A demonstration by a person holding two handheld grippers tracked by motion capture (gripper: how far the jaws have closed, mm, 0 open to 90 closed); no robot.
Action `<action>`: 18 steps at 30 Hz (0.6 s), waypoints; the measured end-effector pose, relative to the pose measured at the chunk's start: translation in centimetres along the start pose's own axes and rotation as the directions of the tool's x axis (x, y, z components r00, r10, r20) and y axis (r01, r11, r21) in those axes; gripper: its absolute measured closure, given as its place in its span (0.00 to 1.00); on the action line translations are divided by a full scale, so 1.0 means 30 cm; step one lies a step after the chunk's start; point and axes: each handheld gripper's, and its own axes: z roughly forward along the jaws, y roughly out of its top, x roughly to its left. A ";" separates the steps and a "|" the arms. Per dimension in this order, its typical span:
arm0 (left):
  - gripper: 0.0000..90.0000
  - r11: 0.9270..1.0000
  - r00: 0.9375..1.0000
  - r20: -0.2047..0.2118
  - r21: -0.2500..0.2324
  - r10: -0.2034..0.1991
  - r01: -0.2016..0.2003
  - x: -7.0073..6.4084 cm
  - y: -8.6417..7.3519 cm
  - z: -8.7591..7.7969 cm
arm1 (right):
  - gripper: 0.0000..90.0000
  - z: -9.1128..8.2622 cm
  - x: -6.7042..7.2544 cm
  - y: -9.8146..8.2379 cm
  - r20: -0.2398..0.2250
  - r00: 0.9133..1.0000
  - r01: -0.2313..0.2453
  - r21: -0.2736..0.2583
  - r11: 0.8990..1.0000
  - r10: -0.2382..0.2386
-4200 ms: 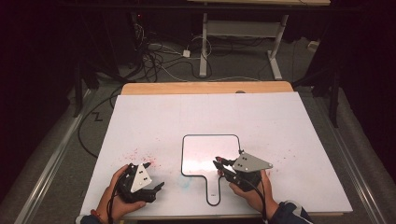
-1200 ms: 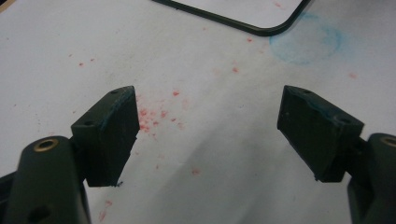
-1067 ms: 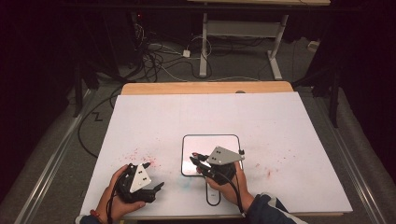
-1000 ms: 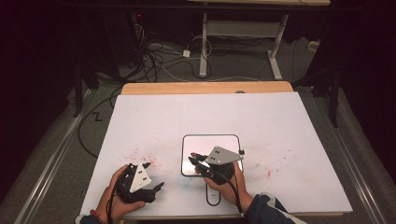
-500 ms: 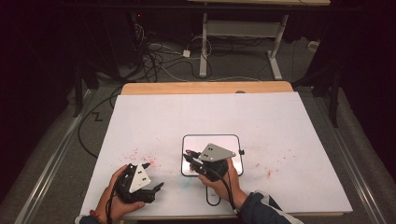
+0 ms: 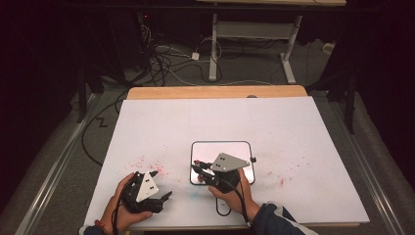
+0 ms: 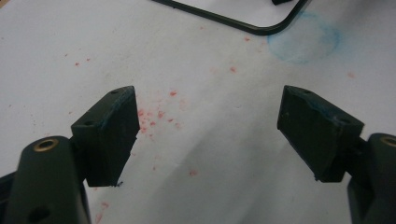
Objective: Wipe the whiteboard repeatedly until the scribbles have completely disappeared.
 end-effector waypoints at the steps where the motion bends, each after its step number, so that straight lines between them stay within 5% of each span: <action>1: 0.22 1.000 1.000 0.000 0.001 0.001 -0.001 0.000 0.000 0.000 | 0.90 0.005 0.007 -0.002 -0.016 1.000 0.000 -0.006 1.000 0.000; 5: 0.22 1.000 1.000 -0.001 -0.001 0.000 0.000 0.000 0.000 -0.001 | 0.90 0.008 0.013 0.006 0.002 1.000 0.017 0.009 1.000 -0.017; 18: 0.22 1.000 1.000 0.000 0.000 -0.001 0.001 0.000 0.000 -0.002 | 0.90 -0.102 -0.078 -0.008 0.102 0.995 -0.004 0.080 0.997 -0.004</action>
